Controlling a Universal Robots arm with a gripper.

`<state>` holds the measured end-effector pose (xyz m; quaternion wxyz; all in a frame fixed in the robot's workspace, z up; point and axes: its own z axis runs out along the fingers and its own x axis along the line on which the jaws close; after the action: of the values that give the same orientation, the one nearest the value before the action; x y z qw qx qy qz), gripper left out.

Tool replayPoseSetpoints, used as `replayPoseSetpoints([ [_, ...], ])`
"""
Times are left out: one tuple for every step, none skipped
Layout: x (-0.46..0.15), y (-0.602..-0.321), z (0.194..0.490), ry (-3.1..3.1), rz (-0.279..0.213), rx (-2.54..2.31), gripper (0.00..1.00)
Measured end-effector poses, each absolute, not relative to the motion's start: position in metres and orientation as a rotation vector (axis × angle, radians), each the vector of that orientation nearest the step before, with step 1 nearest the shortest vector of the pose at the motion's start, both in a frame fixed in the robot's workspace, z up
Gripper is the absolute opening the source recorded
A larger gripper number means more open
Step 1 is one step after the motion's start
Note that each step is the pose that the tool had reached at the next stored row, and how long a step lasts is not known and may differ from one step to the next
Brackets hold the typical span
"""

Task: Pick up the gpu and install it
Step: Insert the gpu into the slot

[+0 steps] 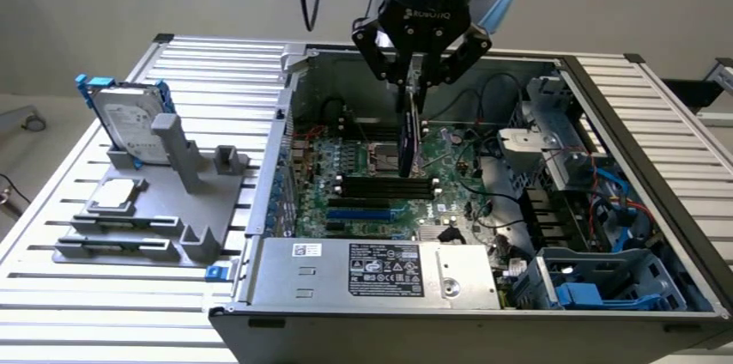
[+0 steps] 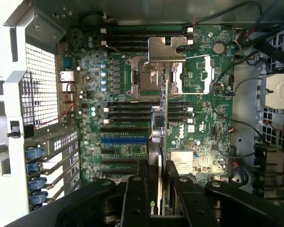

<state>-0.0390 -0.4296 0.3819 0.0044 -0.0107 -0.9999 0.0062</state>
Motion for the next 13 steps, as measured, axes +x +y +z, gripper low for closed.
replayPoseSetpoints([
  [-0.039, -0.430, 0.382, -3.137, 0.020, -0.017, 0.26],
  [-0.039, -0.430, 0.381, -3.141, 0.019, 0.011, 0.26],
  [-0.039, -0.430, 0.381, -3.143, 0.019, 0.040, 0.26],
  [-0.039, -0.430, 0.380, -3.143, 0.019, 0.070, 0.26],
  [-0.039, -0.430, 0.379, -3.143, 0.019, 0.099, 0.26],
  [-0.039, -0.430, 0.378, -3.142, 0.019, 0.127, 0.26],
  [-0.039, -0.430, 0.376, -3.141, 0.019, 0.156, 0.26],
  [-0.039, -0.430, 0.375, -3.139, 0.019, 0.184, 0.26],
  [-0.039, -0.430, 0.374, -3.138, 0.019, 0.212, 0.26],
  [-0.039, -0.430, 0.373, -3.136, 0.019, 0.241, 0.26],
  [-0.039, -0.430, 0.372, -3.134, 0.019, 0.269, 0.26],
  [-0.039, -0.430, 0.371, -3.131, 0.019, 0.297, 0.26],
  [-0.039, -0.430, 0.370, -3.129, 0.019, 0.325, 0.26],
])
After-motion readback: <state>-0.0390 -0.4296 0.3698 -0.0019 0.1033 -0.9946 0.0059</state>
